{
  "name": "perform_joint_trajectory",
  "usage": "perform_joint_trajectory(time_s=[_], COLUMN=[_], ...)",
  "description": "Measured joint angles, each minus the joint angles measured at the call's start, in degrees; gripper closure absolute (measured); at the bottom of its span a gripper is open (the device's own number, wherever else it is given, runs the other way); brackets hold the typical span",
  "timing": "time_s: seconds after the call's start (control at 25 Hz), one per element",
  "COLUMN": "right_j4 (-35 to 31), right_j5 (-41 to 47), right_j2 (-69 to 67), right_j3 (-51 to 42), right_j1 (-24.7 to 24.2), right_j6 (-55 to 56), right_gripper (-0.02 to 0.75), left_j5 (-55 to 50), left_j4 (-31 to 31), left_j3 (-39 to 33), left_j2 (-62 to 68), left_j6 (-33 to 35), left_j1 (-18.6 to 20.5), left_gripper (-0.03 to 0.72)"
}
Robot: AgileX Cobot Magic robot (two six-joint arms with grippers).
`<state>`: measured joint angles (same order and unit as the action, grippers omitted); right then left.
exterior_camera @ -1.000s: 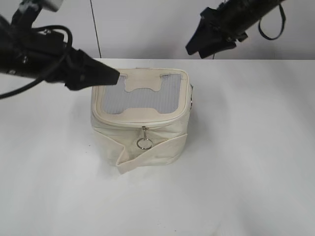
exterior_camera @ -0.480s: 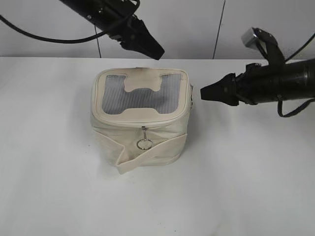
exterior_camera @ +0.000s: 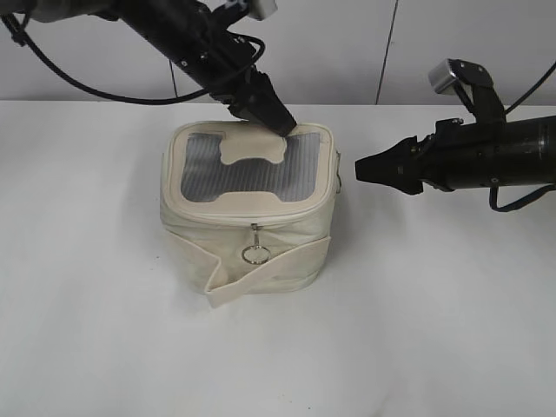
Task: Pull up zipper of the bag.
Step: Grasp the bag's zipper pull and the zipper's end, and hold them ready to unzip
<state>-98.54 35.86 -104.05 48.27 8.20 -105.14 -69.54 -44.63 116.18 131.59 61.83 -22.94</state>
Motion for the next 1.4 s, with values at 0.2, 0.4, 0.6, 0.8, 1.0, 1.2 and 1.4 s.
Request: perform_joint_trajectory(time_s=[0.2,0.4,0.6,0.8,1.0,1.2,1.4], right_j4=[0.00,0.36,1.99,2.61,1.77,0.77,-0.94], right_j5=[0.05,0.05,0.01,-6.08,-9.46,-9.78,-9.28], right_j2=[0.00,0.00,0.00,0.00,-0.12,-2.25,-4.57], right_j3=[-0.05,-0.05,-0.05,-0.05,-0.05,1.58,2.42], right_j1=[0.00,0.00,0.84,5.68,7.23,7.23,7.51], right_j6=[-0.42,-2.96,-4.12,-4.47,-4.53,-4.53,-4.59], right_gripper=[0.329,0.329,0.329,0.329,0.329,0.330,0.330], left_j5=[-0.60,-1.48,-1.48,-1.48,-1.48,-1.48,-1.48], left_j4=[0.31,0.92,0.92,0.86,0.86,0.86,0.86], left_j3=[0.48,0.48,0.48,0.48,0.48,0.48,0.48], left_j2=[0.39,0.39,0.39,0.39,0.39,0.39,0.39], left_j6=[-0.58,-0.77,-0.84,-0.84,-0.84,-0.84,-0.85], left_j1=[-0.11,-0.36,-0.36,-0.36,-0.36,-0.36,-0.36], left_gripper=[0.450,0.650,0.650,0.650,0.650,0.650,0.650])
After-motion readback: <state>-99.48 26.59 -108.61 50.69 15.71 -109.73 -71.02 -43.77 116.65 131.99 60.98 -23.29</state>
